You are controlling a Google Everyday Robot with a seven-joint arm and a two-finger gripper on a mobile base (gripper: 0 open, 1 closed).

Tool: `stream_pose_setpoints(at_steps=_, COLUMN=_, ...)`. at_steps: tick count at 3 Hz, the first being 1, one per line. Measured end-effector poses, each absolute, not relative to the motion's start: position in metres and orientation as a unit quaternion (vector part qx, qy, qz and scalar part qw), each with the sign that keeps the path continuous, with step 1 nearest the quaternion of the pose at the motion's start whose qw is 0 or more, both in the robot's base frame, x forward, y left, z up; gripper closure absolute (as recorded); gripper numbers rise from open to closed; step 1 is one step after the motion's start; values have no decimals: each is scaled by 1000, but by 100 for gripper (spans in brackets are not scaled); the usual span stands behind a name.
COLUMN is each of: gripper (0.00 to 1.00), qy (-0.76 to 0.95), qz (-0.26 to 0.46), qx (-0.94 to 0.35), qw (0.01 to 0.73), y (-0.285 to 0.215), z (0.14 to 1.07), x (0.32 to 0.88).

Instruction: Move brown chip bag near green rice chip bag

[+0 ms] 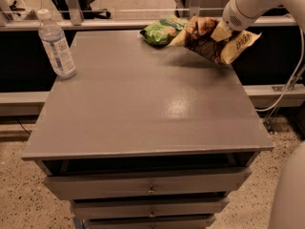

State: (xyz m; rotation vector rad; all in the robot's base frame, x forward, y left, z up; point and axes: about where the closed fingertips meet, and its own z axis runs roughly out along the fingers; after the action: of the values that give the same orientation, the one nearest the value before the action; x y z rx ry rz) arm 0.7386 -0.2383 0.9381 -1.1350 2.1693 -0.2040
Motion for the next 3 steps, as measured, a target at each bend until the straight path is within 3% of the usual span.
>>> stream_pose_setpoints(at_steps=1, gripper=100, qy=837, qz=-71, qx=-426, qw=335, y=-229, z=920, x=768)
stream_pose_setpoints(at_steps=2, gripper=90, qy=843, qz=-58, qx=-420, qw=330, y=-218, z=903, x=785)
stream_pose_setpoints(at_steps=3, gripper=67, qy=848, qz=-48, qx=-417, qw=323, y=-212, z=891, x=790)
